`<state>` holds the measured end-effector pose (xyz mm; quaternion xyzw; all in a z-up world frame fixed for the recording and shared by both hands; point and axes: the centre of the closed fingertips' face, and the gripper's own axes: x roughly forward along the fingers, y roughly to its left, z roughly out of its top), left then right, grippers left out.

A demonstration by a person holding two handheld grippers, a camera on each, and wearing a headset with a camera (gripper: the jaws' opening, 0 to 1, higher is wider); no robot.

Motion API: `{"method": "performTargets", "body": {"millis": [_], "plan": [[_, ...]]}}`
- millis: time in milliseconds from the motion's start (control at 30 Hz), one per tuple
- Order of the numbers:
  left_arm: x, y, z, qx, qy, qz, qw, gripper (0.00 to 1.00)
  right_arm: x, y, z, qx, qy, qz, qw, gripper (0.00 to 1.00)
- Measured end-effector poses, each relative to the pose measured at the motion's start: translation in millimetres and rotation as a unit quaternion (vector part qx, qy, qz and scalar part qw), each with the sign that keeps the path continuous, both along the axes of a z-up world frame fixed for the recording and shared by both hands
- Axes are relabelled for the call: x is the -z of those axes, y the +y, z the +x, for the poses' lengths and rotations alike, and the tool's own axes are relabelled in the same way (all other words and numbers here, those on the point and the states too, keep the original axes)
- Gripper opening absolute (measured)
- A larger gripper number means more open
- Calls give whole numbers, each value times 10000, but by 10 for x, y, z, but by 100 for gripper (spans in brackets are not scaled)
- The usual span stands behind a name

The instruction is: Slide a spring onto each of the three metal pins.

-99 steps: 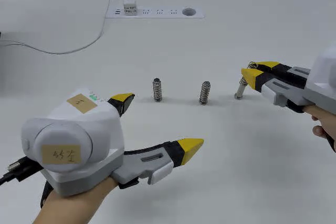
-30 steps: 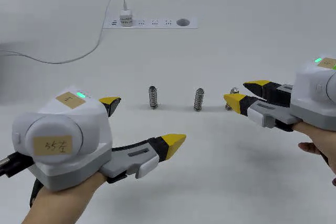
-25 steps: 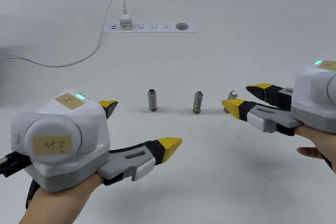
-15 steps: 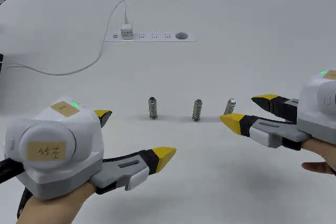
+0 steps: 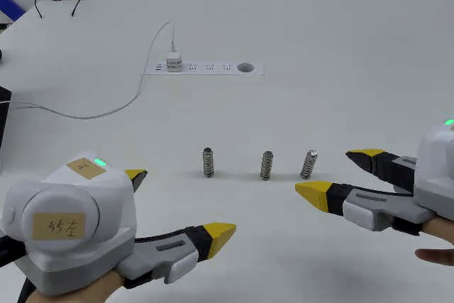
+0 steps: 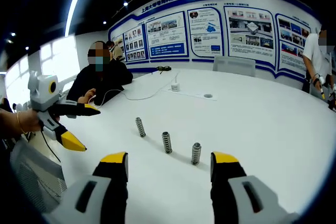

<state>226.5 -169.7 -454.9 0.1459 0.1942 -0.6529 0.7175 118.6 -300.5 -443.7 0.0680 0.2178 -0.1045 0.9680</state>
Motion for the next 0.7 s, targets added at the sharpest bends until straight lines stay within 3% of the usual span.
{"method": "performTargets", "body": {"millis": [167, 300, 700], "plan": [[-42, 67, -14, -81, 188, -58, 9998, 87, -7, 95, -62, -1, 19, 88, 10000, 68], [-54, 117, -24, -107, 187, -55, 9998, 88, 18, 153, -126, 10, 81, 78, 9999, 70], [-66, 223, -62, -110, 148, 4, 9998, 91, 81, 306, -267, 103, 74, 516, 9986, 77]]}}
